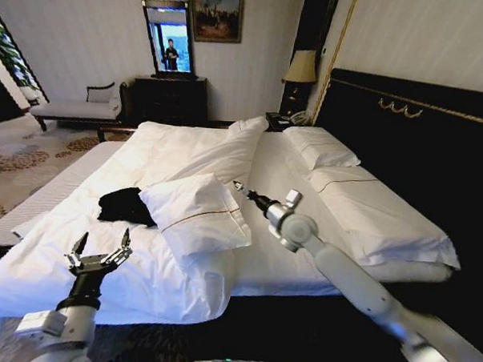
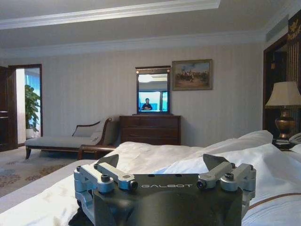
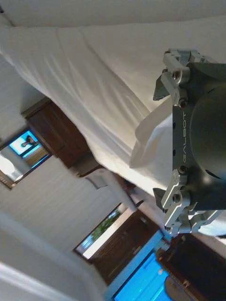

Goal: Fold the clothes on the bed.

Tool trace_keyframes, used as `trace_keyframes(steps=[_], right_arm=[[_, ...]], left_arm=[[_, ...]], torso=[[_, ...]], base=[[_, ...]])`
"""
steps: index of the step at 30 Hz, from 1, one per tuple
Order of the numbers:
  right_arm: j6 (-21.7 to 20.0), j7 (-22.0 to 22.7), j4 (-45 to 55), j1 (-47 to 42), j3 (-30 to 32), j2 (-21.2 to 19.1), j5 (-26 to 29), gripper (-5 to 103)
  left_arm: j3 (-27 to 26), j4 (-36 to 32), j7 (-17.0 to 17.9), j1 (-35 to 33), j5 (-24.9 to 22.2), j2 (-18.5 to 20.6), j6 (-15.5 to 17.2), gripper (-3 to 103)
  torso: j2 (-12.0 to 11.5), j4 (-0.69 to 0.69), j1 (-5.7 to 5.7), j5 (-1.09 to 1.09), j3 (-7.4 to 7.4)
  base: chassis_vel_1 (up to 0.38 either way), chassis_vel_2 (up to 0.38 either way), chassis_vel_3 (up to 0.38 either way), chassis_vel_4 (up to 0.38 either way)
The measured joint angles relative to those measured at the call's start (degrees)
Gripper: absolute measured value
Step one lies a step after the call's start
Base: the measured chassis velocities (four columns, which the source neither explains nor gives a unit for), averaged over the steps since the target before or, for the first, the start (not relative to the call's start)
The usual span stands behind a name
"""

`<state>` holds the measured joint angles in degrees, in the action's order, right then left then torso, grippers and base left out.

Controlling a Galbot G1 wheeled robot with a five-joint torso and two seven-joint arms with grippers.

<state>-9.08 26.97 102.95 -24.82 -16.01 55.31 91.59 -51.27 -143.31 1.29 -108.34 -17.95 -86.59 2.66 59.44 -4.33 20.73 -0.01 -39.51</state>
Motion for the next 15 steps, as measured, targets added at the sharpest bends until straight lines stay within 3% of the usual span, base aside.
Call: trace_keyframes(steps=[15], right_arm=[[-0.65,1.31,-9.04,9.79,-8.30,8.99,1.00,100]], left_arm=[[-0.26,0.06,0.26,0.59,-0.09,-0.09,0.09,100]], torso=[[0.01,0.00,-0.01,0.00,0.00]], base=[[0.000,0.000,0.000,0.000]])
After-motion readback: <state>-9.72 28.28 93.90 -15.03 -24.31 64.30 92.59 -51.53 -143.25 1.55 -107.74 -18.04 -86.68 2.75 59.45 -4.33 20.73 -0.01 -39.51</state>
